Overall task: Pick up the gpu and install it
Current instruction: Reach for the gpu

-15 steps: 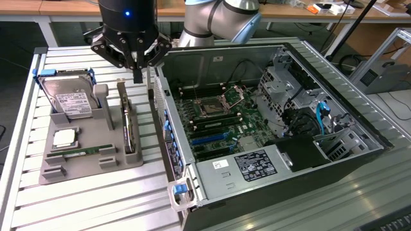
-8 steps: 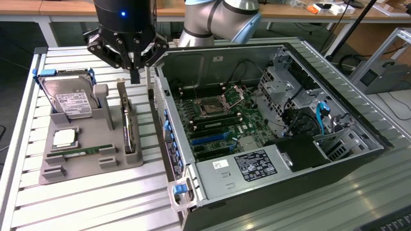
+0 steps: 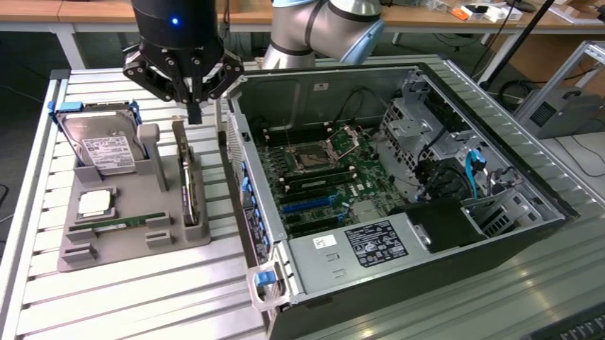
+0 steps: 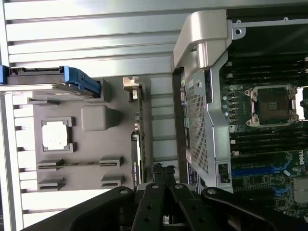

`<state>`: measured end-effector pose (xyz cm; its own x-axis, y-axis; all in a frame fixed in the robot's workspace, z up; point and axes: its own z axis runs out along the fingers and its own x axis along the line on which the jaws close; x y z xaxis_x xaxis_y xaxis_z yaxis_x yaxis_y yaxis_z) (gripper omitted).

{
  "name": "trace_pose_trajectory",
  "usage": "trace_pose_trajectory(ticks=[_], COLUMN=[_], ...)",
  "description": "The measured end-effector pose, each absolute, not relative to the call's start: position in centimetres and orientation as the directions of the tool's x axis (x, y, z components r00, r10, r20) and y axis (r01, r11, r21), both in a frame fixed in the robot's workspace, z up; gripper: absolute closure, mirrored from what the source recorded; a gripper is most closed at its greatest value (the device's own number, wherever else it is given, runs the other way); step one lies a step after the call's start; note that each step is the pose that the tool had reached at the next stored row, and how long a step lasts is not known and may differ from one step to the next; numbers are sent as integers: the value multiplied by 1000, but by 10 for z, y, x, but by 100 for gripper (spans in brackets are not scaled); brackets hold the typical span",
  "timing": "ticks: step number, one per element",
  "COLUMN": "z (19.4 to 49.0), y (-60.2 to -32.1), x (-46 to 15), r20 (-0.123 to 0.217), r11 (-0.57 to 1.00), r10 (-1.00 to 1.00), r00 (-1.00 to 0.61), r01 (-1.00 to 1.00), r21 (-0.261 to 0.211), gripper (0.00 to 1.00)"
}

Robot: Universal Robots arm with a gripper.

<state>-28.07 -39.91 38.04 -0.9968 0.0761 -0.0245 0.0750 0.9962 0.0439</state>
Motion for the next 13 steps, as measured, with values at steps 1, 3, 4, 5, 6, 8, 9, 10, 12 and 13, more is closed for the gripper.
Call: trace_pose_trajectory(ticks=[1, 3, 4, 5, 6, 8, 9, 10, 12, 13], z=[380, 380, 380, 380, 380, 380, 380, 380, 380, 380], y=[-399, -399, -399, -399, -399, -399, -399, -399, -399, -399], x=[-281, -282, -283, -284, -284, -286, -287, -288, -289, -289], r20=[-25, -25, -25, -24, -24, -25, -25, -25, -25, -25], r11=[996, 996, 996, 996, 996, 996, 996, 996, 996, 996], r10=[76, 76, 76, 76, 76, 76, 76, 76, 76, 76], r00=[-997, -997, -997, -997, -997, -997, -997, -997, -997, -997], r01=[75, 75, 75, 75, 75, 75, 75, 75, 75, 75], r21=[44, 44, 44, 44, 44, 44, 44, 44, 44, 44], gripper=[89, 89, 89, 89, 89, 89, 89, 89, 89, 89])
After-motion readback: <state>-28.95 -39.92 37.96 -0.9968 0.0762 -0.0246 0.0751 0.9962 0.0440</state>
